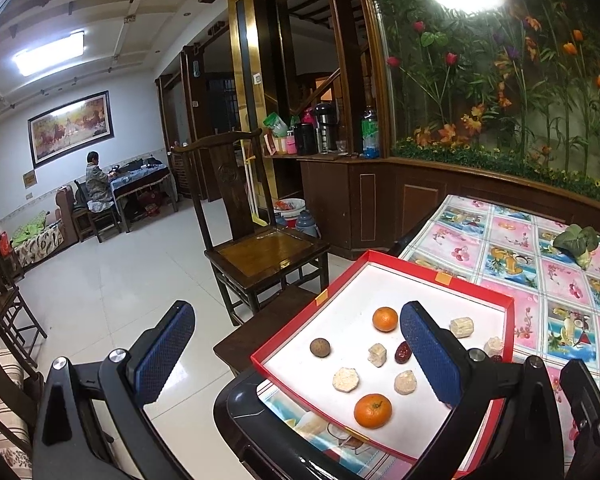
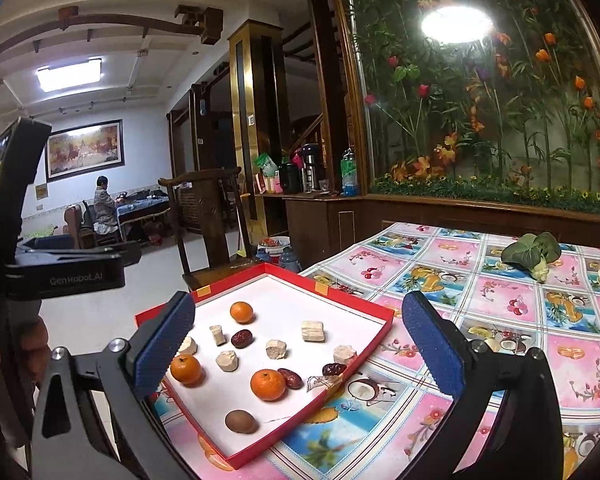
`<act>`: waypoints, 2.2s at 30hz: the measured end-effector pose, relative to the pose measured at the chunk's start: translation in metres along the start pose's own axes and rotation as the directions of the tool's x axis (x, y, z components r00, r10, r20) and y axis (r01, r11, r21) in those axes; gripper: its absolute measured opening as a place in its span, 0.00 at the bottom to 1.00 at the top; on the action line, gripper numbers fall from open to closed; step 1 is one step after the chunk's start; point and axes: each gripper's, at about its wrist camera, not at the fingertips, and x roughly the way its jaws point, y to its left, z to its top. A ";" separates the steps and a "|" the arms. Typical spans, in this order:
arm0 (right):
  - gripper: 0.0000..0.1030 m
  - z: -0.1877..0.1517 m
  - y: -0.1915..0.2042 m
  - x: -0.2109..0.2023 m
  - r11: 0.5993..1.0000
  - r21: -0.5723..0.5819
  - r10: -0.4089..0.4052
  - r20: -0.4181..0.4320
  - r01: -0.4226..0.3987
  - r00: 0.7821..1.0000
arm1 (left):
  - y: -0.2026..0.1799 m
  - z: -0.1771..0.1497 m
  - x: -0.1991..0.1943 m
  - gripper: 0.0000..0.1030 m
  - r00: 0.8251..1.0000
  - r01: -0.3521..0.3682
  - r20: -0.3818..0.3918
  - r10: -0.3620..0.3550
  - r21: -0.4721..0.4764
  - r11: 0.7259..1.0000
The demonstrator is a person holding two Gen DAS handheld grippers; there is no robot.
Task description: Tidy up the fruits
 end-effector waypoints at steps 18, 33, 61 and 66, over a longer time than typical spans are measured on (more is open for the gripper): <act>1.00 -0.001 0.011 -0.005 0.998 -0.062 -0.025 0.032 0.027 0.999 | -0.001 -0.005 0.002 1.00 1.000 0.002 -0.027 -0.002 -0.005 1.000; 1.00 -0.002 0.012 -0.003 0.998 -0.064 -0.029 0.021 0.030 0.999 | -0.004 -0.009 0.007 1.00 0.998 0.014 -0.054 -0.013 0.012 1.000; 1.00 0.000 0.013 -0.002 0.994 -0.104 -0.038 0.021 0.040 0.999 | -0.007 -0.009 0.011 1.00 0.997 0.050 -0.063 -0.048 0.015 0.999; 1.00 -0.001 0.013 -0.002 0.992 -0.118 -0.037 0.020 0.039 0.999 | -0.007 -0.012 0.015 1.00 0.996 0.056 -0.075 -0.055 0.011 0.998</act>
